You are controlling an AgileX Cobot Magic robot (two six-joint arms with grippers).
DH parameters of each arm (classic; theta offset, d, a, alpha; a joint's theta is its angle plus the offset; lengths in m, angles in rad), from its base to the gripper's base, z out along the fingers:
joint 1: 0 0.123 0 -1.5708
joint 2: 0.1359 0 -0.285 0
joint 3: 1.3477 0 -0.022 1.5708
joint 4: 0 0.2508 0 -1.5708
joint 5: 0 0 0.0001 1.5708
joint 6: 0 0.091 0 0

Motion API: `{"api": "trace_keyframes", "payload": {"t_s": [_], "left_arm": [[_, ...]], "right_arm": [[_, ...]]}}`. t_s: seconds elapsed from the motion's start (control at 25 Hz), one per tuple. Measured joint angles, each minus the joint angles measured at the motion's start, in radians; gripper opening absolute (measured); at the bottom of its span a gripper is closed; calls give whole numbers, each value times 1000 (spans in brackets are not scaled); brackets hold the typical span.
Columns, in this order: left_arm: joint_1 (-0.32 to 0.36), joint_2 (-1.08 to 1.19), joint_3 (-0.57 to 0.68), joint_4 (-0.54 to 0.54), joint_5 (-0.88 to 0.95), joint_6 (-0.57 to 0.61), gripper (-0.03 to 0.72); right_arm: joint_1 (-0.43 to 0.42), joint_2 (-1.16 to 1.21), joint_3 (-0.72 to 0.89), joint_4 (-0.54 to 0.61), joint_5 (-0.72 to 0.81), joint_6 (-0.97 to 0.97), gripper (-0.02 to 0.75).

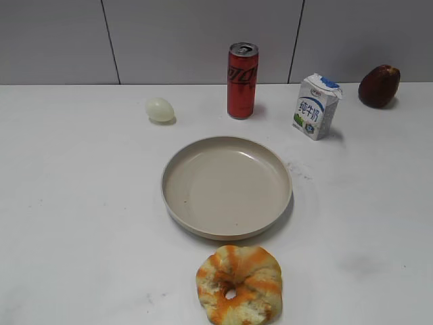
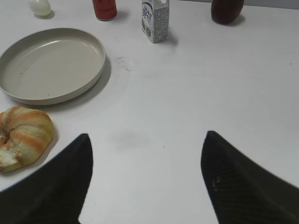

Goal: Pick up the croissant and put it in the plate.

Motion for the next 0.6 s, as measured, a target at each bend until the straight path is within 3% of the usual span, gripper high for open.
{"api": "trace_keyframes", "payload": {"t_s": [0.6], "left_arm": [[0, 0, 0, 0, 0, 0, 228]], "right_arm": [[0, 51, -11, -15, -13, -7, 542]]}}
